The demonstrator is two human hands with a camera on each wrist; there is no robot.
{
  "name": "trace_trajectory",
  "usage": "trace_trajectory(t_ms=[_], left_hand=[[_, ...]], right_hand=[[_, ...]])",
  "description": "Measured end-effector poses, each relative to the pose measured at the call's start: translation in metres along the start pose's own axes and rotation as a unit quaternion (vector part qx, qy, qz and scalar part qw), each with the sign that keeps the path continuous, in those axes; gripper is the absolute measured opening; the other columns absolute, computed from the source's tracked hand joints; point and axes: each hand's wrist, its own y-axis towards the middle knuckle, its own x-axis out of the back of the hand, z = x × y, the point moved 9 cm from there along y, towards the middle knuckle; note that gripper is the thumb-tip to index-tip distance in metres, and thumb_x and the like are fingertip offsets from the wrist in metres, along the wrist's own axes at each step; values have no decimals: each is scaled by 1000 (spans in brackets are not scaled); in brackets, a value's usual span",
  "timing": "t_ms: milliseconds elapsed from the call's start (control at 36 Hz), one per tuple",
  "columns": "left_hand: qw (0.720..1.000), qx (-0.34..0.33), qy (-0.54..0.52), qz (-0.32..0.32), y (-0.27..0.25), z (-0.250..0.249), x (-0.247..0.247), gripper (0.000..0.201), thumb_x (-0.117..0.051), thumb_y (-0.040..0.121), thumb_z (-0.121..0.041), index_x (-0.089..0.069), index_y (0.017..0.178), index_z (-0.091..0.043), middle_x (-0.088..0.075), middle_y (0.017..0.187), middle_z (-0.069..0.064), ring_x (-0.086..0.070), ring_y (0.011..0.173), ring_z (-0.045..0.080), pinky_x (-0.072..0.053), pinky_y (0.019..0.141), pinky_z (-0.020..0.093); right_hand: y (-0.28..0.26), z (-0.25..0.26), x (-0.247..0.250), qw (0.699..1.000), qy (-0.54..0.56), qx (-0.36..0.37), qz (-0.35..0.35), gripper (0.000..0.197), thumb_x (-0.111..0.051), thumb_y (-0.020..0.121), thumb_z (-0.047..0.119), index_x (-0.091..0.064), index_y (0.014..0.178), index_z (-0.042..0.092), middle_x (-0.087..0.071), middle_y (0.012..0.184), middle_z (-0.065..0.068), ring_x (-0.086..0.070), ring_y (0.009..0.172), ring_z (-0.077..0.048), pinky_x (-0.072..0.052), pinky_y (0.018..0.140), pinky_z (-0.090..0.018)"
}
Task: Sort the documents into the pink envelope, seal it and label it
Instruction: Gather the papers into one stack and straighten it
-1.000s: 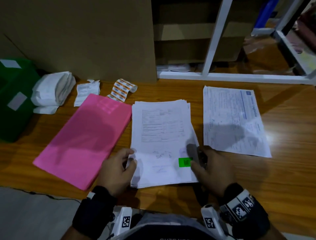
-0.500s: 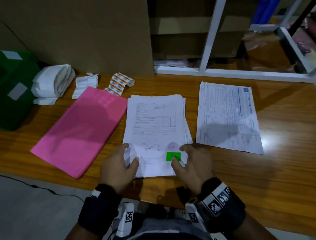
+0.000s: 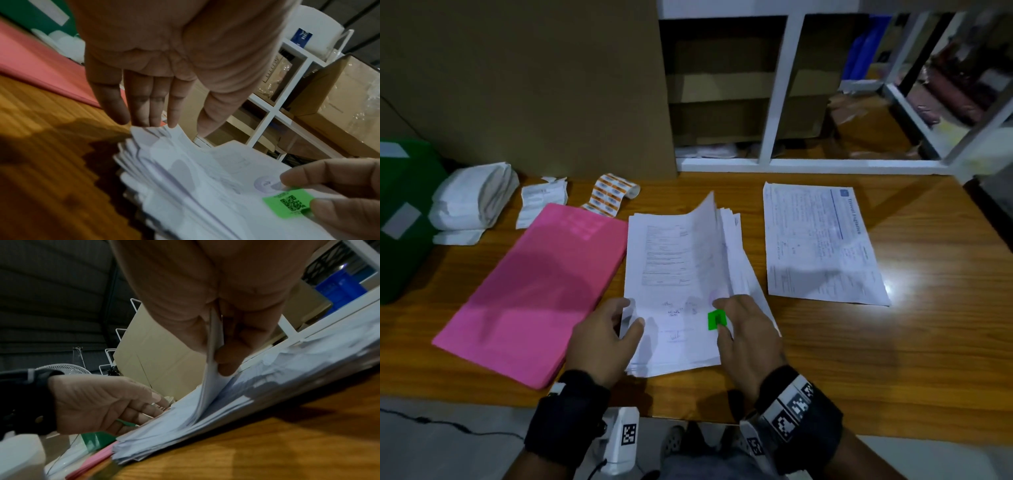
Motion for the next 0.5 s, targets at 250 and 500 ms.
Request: trace_trajectory(t_ms=[250,500], left_hand=[[999,-17,-37,21,11,10,-11,46,-73,90,-27,-59,134,-20,-66,130,-3,-63,117,18,-52,101,43],[998,-43,-35,12,5,3,-11,45,-73,90,-24,-61,132,-16,-65,133,0,-61,120,17,-48,97,29]], right_hand=[[-5,-27,-8,992,-68,-101,-34,49,-59,91,20,-46,138,23,-43,137,-1,-42,127,-19,-34,107,-22],[-5,-32,0,987,-86,-123,-53,33,-67,85,29,-58,117,31,-50,119,2,-43,112,-20,-39,90,-26]])
